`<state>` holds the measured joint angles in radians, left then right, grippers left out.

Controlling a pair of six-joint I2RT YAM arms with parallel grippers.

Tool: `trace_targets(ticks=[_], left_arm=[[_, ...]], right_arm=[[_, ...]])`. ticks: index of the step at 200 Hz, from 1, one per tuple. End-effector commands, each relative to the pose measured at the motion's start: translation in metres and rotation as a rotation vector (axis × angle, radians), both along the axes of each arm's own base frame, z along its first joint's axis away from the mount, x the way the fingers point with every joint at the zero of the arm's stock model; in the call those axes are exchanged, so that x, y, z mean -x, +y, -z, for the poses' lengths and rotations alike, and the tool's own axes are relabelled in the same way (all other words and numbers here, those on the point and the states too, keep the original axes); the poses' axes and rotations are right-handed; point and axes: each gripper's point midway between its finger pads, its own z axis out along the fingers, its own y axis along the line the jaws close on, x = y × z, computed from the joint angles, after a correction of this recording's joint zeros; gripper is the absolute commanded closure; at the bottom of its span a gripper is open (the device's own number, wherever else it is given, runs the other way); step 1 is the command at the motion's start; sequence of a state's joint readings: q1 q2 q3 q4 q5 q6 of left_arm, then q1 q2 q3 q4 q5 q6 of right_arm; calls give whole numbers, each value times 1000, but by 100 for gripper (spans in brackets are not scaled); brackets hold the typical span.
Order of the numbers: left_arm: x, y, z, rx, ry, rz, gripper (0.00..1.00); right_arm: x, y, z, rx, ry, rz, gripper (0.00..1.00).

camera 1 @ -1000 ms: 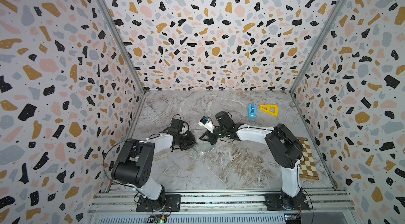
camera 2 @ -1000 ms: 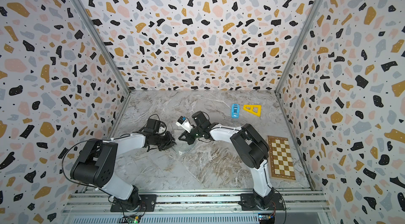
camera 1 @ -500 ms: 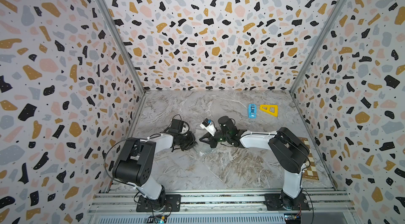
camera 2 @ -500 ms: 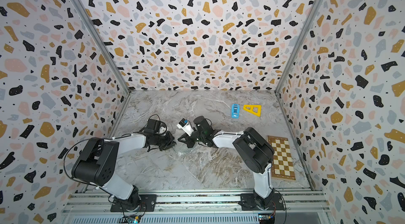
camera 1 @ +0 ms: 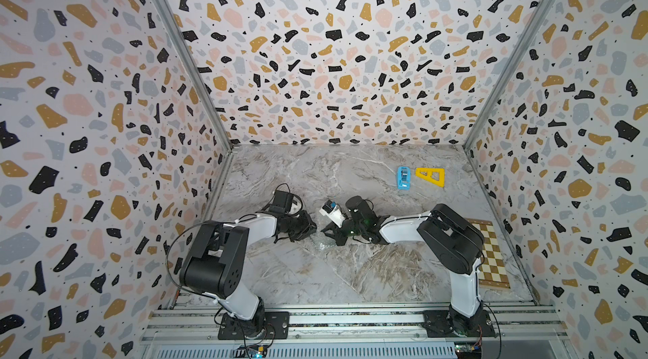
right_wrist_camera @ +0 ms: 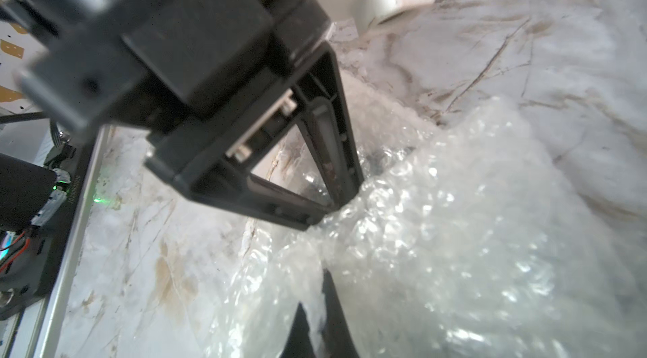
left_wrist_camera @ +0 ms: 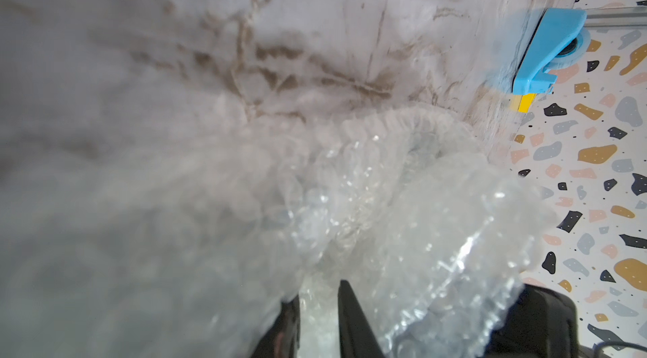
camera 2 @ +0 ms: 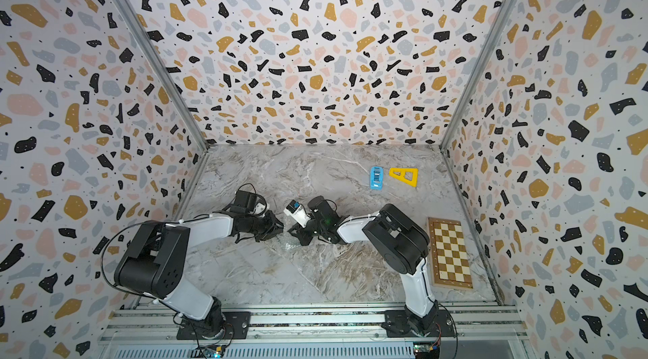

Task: Wrap dinner plates in bubble wrap
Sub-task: Wrap the plate in the bubble wrap.

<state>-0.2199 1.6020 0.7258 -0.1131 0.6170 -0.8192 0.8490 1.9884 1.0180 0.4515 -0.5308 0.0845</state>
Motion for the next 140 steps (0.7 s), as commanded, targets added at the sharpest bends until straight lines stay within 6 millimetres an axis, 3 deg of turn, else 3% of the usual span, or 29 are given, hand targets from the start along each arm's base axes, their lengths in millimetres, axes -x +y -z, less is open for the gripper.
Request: trace_targets(ticks=[1,35,59,106,140], left_arm=[[-2,2,-21,18,-14,30,77],[-21,11,-63,43,-91,31,76],[-36,0,-82,119,-120,48,75],[-42,-21,-65,193,-80,49,77],[-33,-34,-35,243,3,22,79]], right_arm=[[6,-2,18,42,17,-11,94],[6,-3,20,58,20,-9,93],[8,-4,21,68,24,-13,93],[8,-6,19,73,20,-8,93],[8,-5,13,63,16,-9,93]])
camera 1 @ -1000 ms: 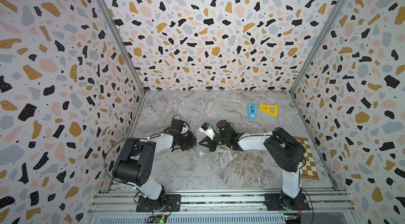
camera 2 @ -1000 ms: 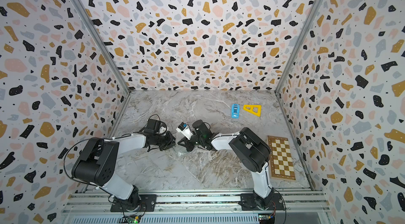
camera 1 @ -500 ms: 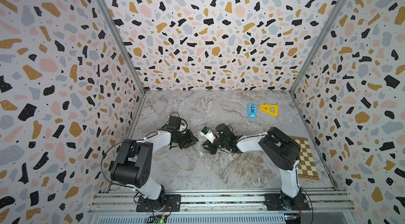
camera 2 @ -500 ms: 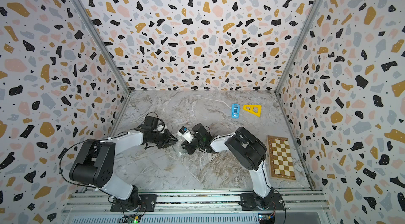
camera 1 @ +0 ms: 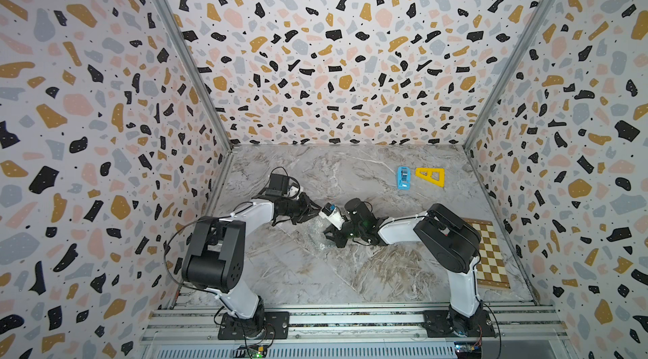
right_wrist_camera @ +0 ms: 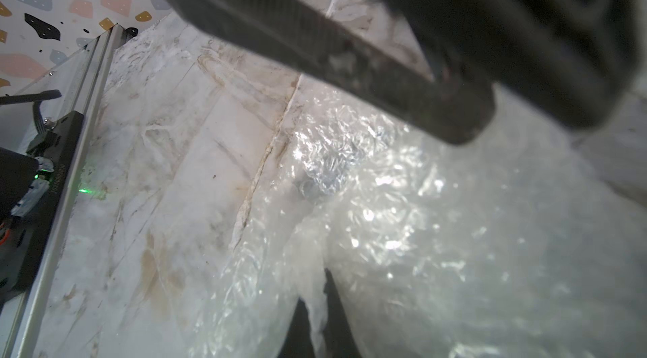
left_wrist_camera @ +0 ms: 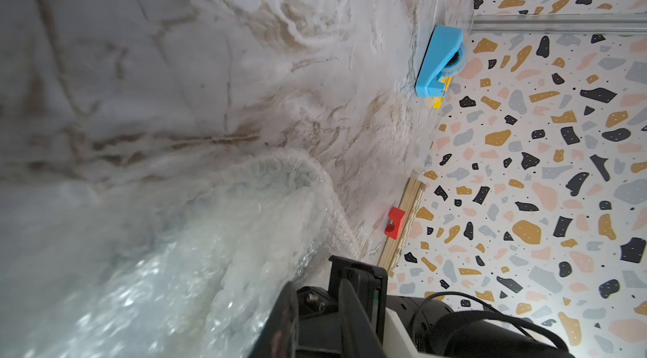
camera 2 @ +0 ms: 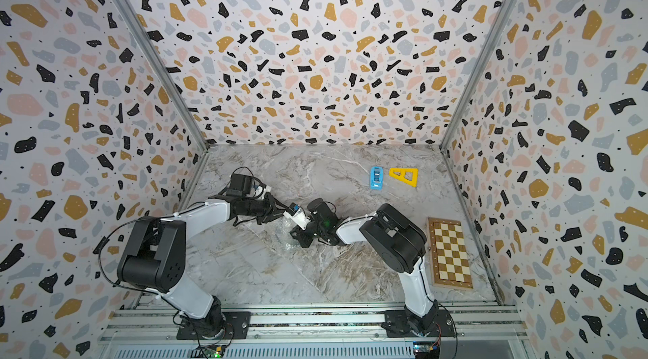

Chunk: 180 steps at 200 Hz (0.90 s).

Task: Wrap dinner plates in bubble wrap
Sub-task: Wrap the plate in the bubble wrap.

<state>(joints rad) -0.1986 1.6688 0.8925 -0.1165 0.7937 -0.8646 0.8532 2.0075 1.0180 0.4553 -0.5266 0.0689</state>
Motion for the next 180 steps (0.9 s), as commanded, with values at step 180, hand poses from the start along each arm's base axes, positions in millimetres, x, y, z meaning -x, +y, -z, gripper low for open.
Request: trace_targets(ticks=[180], left_arm=[[44,26,76,-252,42,52,83]], right_arm=[[6,-8,-59,-92,242,55,82]])
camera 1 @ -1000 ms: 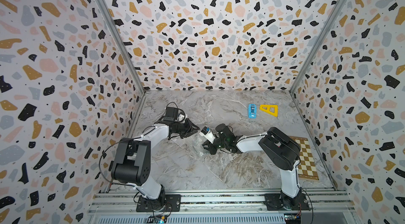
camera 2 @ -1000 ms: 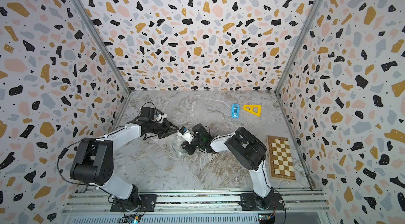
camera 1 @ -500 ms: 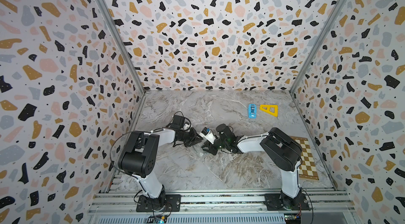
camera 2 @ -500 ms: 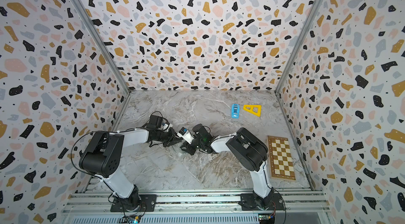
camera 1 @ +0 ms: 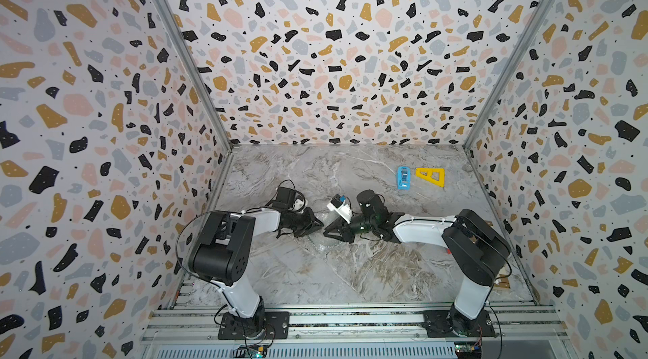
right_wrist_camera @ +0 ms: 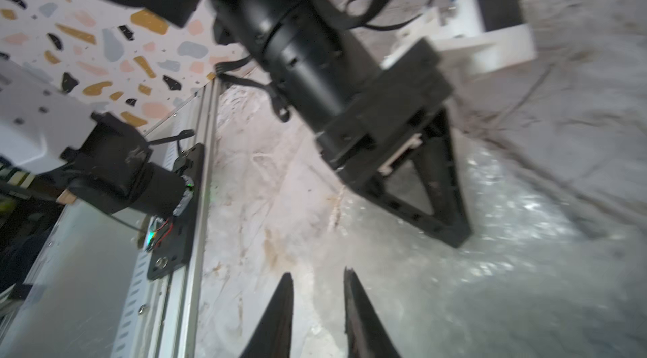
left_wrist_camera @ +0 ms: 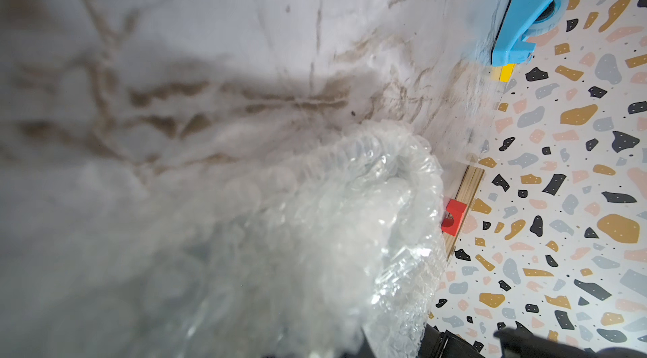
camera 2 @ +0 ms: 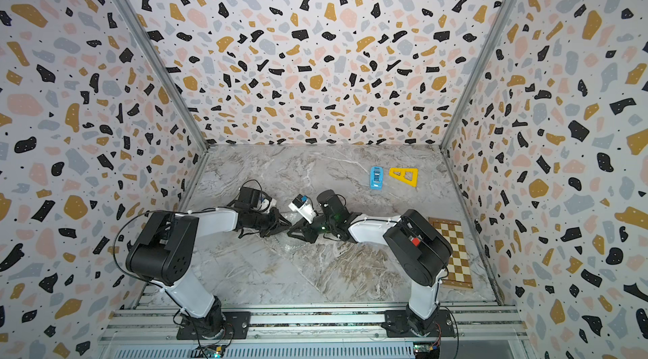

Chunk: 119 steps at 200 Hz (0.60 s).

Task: Wrap dinner plates in bubble wrap
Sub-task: Wrap the plate in the bubble wrap.

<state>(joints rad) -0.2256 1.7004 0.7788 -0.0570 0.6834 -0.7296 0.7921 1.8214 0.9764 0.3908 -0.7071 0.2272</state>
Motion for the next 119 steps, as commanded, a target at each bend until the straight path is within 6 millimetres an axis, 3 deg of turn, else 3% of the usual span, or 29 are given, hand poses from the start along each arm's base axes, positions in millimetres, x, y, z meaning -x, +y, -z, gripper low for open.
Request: trace_targets(ticks=[1,34,59,91,119], left_arm=[[22,17,25,-112,74,-12,83],[23,15,24,-98,73,-16,83],[21,13,20,-82,67,-19,83],[15,9,8,-54,52,-15,82],[14,1,-18,4,25,-5,82]], right_arm=[[-6,12,12,49,88,60,82],[11,24,44,128,135,20,89],[28,20,64,192,141,8,93],[22,5,90,275,152,71,95],[9,-4,99,294,189,128,95]])
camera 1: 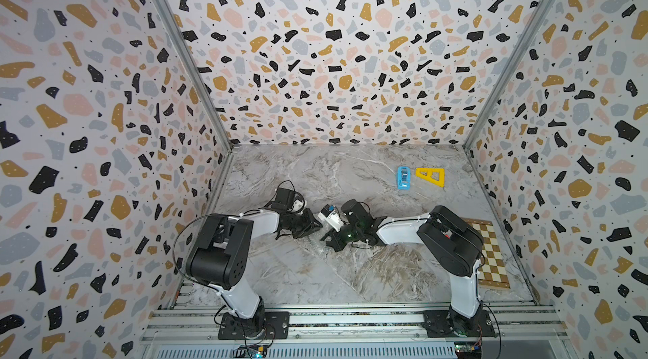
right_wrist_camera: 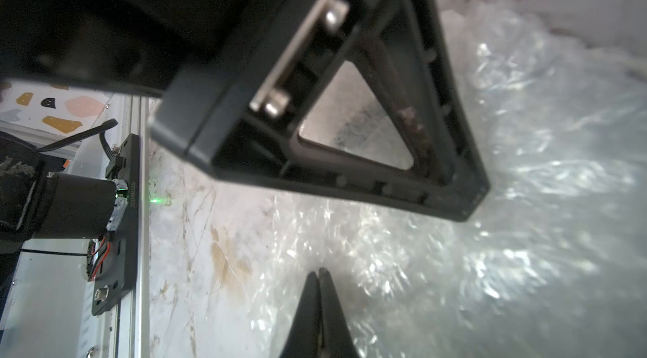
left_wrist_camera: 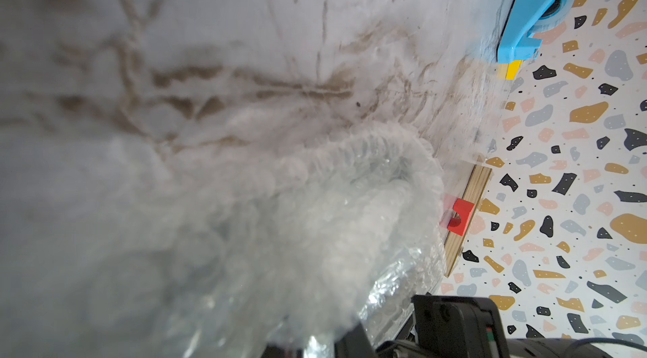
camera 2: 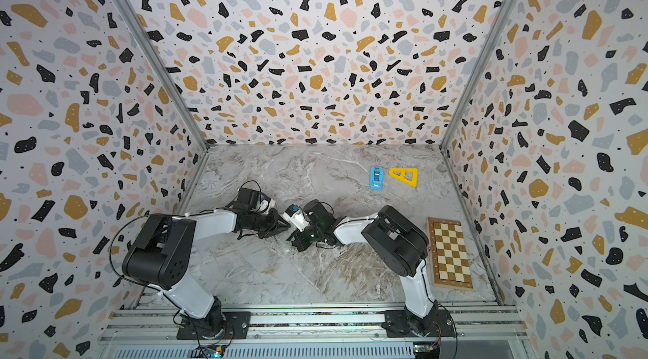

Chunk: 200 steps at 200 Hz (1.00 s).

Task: Wrap dinner plates in bubble wrap
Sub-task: Wrap the plate in the bubble wrap.

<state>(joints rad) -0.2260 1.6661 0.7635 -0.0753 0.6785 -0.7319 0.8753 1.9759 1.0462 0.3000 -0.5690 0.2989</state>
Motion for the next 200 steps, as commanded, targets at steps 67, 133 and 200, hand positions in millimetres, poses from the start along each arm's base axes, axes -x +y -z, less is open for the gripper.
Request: trace_targets(ticks=[67,133,200], left_arm=[[32,-8,-1,60,87,29,84],[59,13,47,-138,164,86,90],[61,30,52,-240,151,53,91]], right_arm=[[-7,-18,15,65,75,64,95],[-8,-17,-14,31,51,64,87],[-77,-91,-85,-69,33,274,68]])
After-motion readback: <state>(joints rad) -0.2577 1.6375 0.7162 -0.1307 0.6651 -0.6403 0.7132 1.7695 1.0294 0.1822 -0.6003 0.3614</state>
